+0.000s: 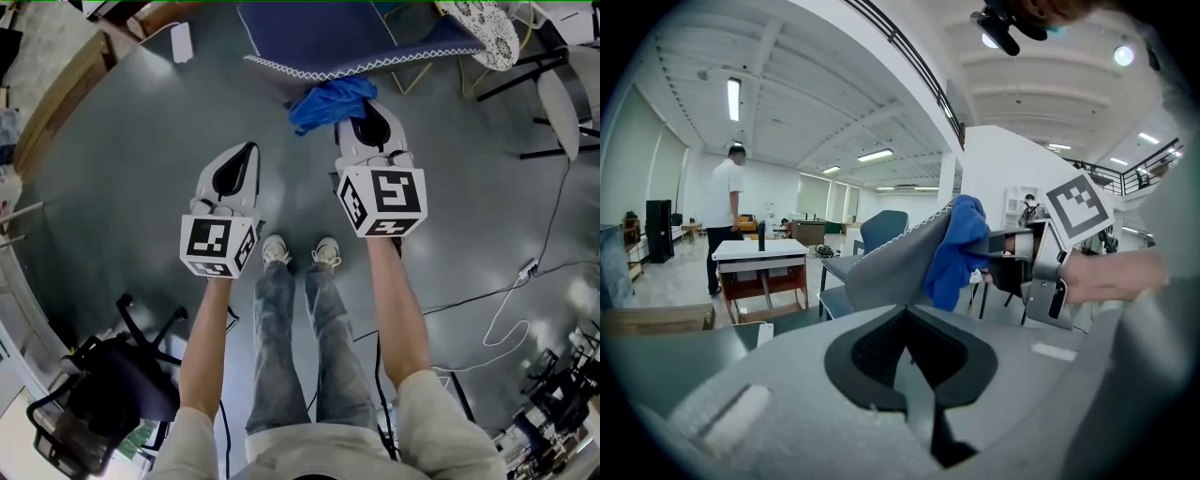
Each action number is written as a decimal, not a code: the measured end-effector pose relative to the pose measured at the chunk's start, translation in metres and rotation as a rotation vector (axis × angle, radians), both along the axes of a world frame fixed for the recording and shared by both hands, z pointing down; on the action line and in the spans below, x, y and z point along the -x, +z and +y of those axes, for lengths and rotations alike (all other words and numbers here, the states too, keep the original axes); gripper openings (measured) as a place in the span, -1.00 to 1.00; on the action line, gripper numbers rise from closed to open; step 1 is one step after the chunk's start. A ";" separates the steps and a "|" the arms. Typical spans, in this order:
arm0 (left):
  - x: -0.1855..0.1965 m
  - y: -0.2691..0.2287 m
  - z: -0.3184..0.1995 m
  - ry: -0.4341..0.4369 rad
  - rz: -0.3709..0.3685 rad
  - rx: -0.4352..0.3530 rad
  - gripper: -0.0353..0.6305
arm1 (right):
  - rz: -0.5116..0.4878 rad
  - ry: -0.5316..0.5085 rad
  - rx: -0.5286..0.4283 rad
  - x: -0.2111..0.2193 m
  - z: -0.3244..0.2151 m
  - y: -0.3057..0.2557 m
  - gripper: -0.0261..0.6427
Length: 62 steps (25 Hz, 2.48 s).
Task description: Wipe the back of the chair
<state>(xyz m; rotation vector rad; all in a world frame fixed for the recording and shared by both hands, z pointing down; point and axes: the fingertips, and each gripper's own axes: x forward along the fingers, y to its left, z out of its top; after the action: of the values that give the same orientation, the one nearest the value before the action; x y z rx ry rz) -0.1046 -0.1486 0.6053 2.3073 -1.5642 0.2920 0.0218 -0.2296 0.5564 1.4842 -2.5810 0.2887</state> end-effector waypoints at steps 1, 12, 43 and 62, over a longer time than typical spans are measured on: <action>0.001 0.002 -0.001 -0.001 0.002 0.002 -0.88 | -0.001 0.002 0.008 0.001 -0.002 0.007 -0.79; 0.009 0.024 -0.017 0.009 0.013 0.008 -0.88 | -0.002 -0.008 0.068 0.008 -0.026 0.066 -0.79; -0.012 0.014 -0.010 0.040 0.033 0.022 -0.88 | 0.020 0.036 0.149 -0.018 0.000 0.108 -0.79; -0.057 0.006 -0.015 0.100 0.014 0.030 -0.88 | -0.021 0.076 -0.085 -0.047 -0.006 -0.032 -0.80</action>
<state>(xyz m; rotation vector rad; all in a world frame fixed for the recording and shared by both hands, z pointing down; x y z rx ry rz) -0.0474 -0.1641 0.6111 2.3637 -1.4307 0.3209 0.0691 -0.2360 0.5246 1.6194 -2.5866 0.2069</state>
